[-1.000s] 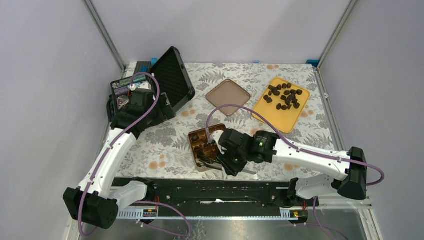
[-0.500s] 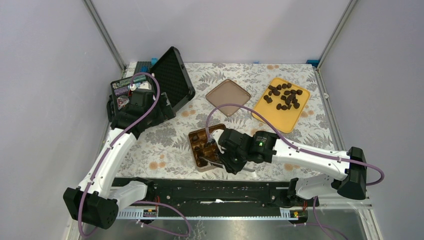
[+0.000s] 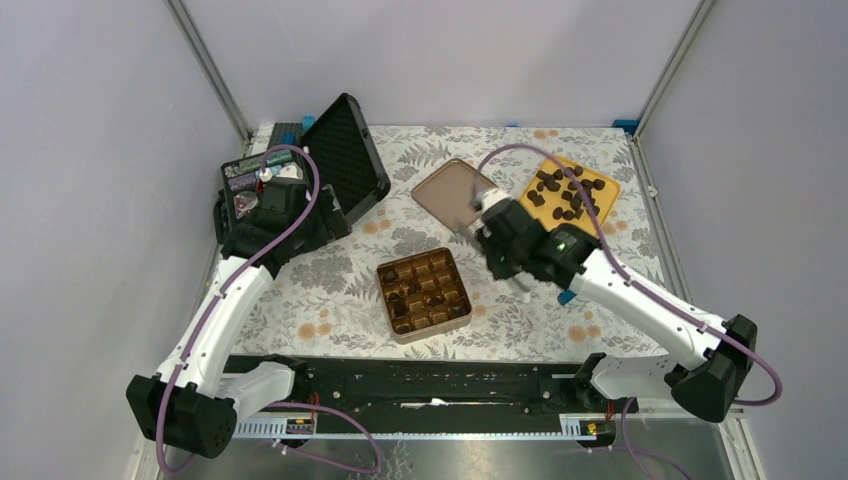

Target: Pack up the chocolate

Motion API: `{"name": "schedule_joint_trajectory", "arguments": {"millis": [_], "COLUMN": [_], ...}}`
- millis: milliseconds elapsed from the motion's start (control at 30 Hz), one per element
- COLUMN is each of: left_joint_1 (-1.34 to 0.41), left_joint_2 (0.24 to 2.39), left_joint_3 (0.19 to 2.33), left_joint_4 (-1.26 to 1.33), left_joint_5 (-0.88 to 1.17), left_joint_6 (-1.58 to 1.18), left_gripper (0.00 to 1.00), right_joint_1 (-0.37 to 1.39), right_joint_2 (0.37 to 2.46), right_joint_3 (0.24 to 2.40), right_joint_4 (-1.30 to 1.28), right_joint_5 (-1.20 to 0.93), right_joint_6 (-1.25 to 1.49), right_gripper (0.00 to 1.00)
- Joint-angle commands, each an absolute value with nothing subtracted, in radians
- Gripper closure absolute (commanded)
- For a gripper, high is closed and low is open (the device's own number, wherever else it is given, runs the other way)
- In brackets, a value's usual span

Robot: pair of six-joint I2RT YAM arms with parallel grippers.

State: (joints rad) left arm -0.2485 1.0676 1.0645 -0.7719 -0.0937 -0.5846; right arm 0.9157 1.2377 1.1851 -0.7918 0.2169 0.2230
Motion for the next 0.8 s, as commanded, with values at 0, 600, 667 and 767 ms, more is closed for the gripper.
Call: {"name": "schedule_joint_trajectory", "arguments": {"millis": [0, 600, 667, 767], "left_joint_1": [-0.244, -0.244, -0.244, -0.244], "left_joint_2": [1.047, 1.054, 1.054, 1.058], "left_joint_3": [1.093, 1.1, 1.098, 1.093], "left_joint_4": [-0.755, -0.75, -0.75, -0.75], "left_joint_5": [-0.096, -0.105, -0.111, -0.118], "left_joint_6": [-0.586, -0.554, -0.55, -0.543], "left_gripper": [0.01, 0.01, 0.01, 0.01], "right_joint_1": [0.698, 0.267, 0.267, 0.268], "right_joint_2": [1.204, 1.432, 1.446, 1.46], "right_joint_3": [1.218, 1.227, 1.221, 1.215], "right_joint_4": [-0.73, -0.658, -0.658, -0.649], "right_joint_5": [0.309, 0.177, 0.19, 0.205], "right_joint_6": [0.23, 0.28, 0.285, 0.287], "right_gripper": [0.78, 0.58, 0.57, 0.55]}}
